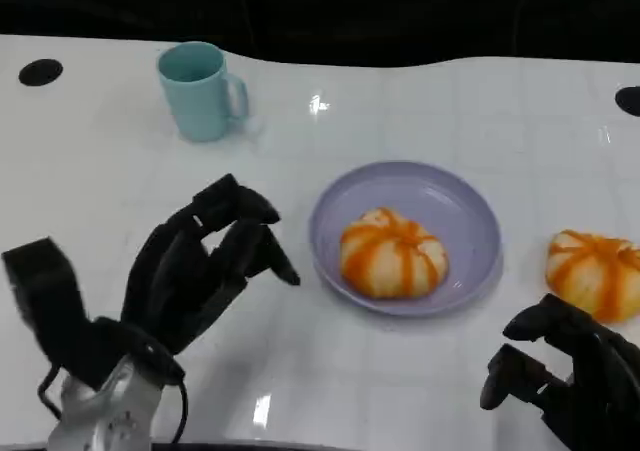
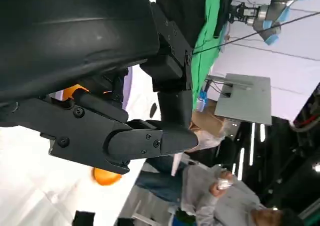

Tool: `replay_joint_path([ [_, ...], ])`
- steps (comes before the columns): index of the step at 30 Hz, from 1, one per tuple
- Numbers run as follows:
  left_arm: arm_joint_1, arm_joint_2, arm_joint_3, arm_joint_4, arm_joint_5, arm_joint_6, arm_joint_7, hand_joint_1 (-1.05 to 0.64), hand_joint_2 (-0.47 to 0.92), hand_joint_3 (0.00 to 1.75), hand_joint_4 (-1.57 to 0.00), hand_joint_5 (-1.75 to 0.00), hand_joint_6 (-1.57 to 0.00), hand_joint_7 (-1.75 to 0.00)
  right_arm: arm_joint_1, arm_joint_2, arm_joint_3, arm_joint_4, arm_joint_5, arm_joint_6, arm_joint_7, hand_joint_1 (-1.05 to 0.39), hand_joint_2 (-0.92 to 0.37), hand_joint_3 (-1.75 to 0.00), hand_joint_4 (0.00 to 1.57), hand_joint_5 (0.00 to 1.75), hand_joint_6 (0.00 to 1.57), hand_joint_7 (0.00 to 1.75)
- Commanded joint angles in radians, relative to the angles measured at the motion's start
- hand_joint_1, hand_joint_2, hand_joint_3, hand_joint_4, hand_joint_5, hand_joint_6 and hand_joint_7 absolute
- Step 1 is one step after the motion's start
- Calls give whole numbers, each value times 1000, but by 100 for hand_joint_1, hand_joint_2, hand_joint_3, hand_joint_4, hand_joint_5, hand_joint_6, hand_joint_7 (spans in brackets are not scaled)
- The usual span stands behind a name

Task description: Grasp the bread from the table and place it into the plate.

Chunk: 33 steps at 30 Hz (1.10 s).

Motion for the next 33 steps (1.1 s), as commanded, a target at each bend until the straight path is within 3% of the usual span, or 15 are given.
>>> replay_joint_path([
  [1, 98, -7, 31, -108, -82, 131, 27, -58, 92, 43, -70, -175, -51, -161, 7, -11, -6, -14, -1, 1, -8, -52, -92, -19, 74, 154, 81, 104],
  [9, 255, -54, 53, -234, -139, 218, 66, -51, 92, 43, -73, -175, -50, -173, 8, -6, -2, -14, -4, -9, -5, -52, -92, -20, 75, 154, 82, 104],
  [17, 340, -67, 45, -299, -136, 245, 96, -53, 92, 43, -74, -175, -51, -175, 16, -4, 1, -31, -3, -1, -12, -51, -92, -19, 75, 153, 82, 103],
  [33, 391, -73, 44, -325, -117, 249, 101, -52, 92, 41, -74, -175, -50, -175, 18, -14, -8, -34, 11, 10, -8, -51, -92, -20, 74, 152, 83, 100],
])
